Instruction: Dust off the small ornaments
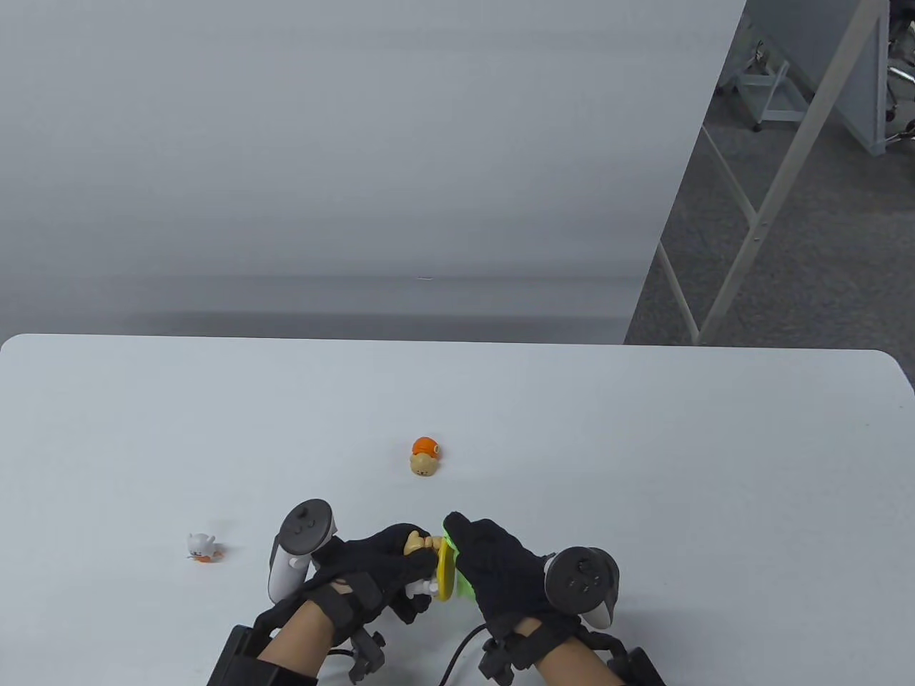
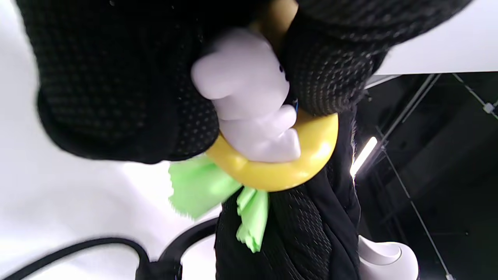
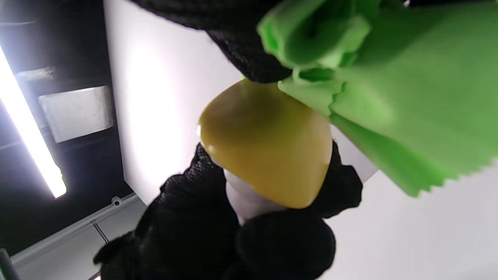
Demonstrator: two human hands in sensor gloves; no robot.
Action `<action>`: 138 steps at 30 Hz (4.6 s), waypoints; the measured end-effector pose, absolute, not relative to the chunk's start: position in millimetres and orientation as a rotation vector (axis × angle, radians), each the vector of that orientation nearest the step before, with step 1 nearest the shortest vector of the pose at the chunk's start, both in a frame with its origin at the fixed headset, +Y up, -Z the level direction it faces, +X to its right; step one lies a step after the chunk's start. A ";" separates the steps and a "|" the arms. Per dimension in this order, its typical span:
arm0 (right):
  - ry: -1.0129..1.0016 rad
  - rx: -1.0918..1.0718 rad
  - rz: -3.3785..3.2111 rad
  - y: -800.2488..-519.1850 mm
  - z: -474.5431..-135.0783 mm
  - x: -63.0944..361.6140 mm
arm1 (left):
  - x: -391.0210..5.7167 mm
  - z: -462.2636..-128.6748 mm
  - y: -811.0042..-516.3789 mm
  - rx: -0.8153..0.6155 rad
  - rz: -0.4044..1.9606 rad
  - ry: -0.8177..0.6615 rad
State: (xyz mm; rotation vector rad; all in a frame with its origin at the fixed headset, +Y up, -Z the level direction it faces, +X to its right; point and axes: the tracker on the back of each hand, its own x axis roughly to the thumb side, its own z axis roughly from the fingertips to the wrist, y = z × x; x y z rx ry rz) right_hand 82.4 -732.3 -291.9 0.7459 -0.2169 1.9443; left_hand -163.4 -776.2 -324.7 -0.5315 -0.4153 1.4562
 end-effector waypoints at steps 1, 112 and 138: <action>-0.239 0.751 1.957 -731.4 -291.2 81.5 | -162.7 -323.9 -777.2 -0.528 1.480 -0.397; -0.179 0.408 1.887 -731.4 -300.2 144.3 | -283.0 -379.7 -654.4 -0.068 0.123 -0.335; -0.143 0.403 1.918 -736.5 -300.2 141.4 | -395.0 -342.9 -756.7 -0.261 0.184 -0.159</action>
